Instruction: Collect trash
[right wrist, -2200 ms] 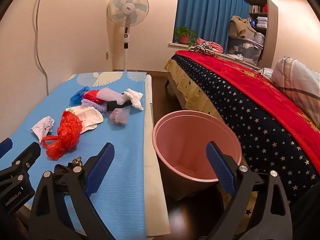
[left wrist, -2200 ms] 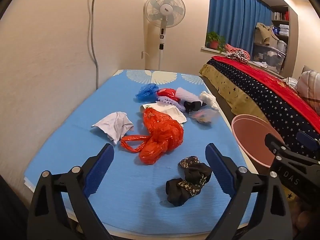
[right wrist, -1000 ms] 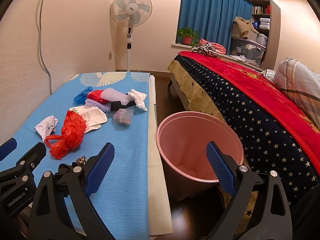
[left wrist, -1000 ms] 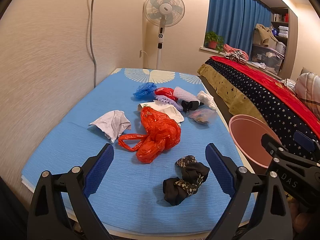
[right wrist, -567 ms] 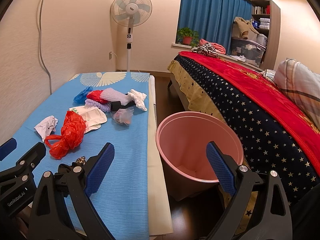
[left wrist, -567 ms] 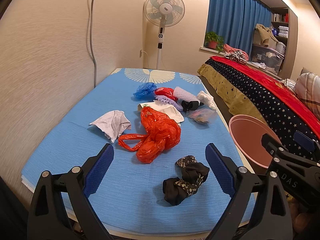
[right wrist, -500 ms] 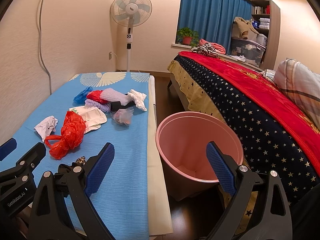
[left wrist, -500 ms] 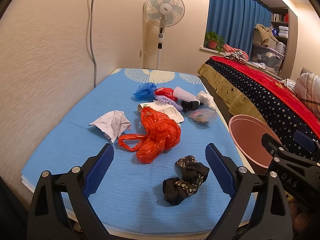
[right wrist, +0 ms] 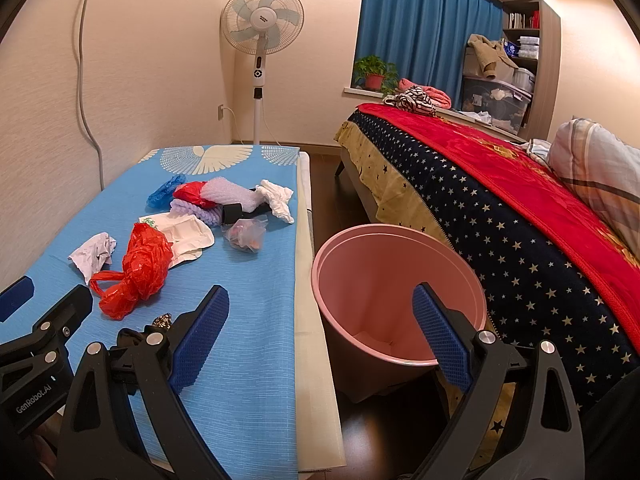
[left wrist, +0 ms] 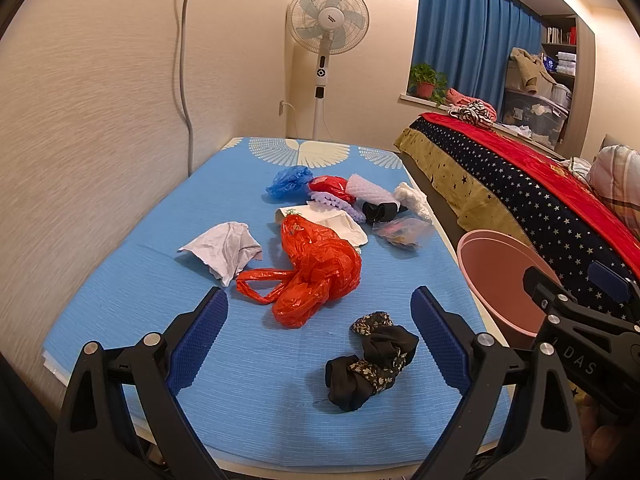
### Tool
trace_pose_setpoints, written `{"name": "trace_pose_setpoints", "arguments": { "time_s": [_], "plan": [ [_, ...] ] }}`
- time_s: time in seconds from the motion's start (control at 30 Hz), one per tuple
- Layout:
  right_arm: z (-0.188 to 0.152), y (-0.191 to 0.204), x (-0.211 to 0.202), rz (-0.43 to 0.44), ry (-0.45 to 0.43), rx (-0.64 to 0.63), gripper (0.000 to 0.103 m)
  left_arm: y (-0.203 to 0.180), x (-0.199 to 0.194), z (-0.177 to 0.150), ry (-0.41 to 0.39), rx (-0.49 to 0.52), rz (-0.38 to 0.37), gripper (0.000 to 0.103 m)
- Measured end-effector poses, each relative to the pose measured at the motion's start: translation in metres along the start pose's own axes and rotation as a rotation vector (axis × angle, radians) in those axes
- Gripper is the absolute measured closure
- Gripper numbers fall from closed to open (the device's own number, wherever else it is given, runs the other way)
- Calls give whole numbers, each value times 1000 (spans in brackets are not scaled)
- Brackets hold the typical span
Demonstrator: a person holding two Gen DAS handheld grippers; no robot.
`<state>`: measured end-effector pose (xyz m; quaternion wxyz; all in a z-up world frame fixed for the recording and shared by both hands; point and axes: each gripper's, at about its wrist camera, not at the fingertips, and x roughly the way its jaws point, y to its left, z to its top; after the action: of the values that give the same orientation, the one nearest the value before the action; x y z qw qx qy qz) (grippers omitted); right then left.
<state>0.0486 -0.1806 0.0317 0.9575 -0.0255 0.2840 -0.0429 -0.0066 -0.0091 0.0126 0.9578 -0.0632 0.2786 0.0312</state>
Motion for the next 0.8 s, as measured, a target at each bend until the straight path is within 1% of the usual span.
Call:
{"name": "trace_pose_setpoints", "arguments": {
  "time_s": [0.23, 0.3, 0.37, 0.4, 0.43, 0.47, 0.5, 0.53, 0.63, 0.67, 0.8],
  "plan": [
    [2, 1, -2, 9, -1, 1, 12, 0, 0, 0, 0, -2, 0, 13],
    [3, 0, -4, 16, -10, 5, 17, 0, 0, 0, 0, -1, 1, 13],
    [3, -1, -4, 30, -11, 8, 28, 2, -1, 1, -3, -9, 5, 13],
    [2, -1, -5, 39, -12, 11, 31, 3, -2, 2, -5, -15, 11, 13],
    [2, -2, -5, 59, -11, 14, 39, 6, -2, 4, -8, -27, 27, 16],
    [2, -1, -4, 84, -7, 16, 42, 8, -3, 5, -11, -32, 39, 19],
    [2, 1, -2, 117, 3, 16, 43, 9, -3, 6, -10, -34, 49, 28],
    [1, 4, -1, 138, 7, 13, 43, 11, -3, 7, -5, -37, 60, 33],
    [-3, 19, 3, 241, 24, -6, 44, 18, 0, 8, 5, -61, 78, 38],
    [-5, 23, 4, 264, 27, -13, 44, 20, 0, 8, 5, -66, 80, 39],
    [-9, 43, 14, 354, 57, -47, 44, 28, 0, 10, -4, -82, 99, 39]
  ]
}}
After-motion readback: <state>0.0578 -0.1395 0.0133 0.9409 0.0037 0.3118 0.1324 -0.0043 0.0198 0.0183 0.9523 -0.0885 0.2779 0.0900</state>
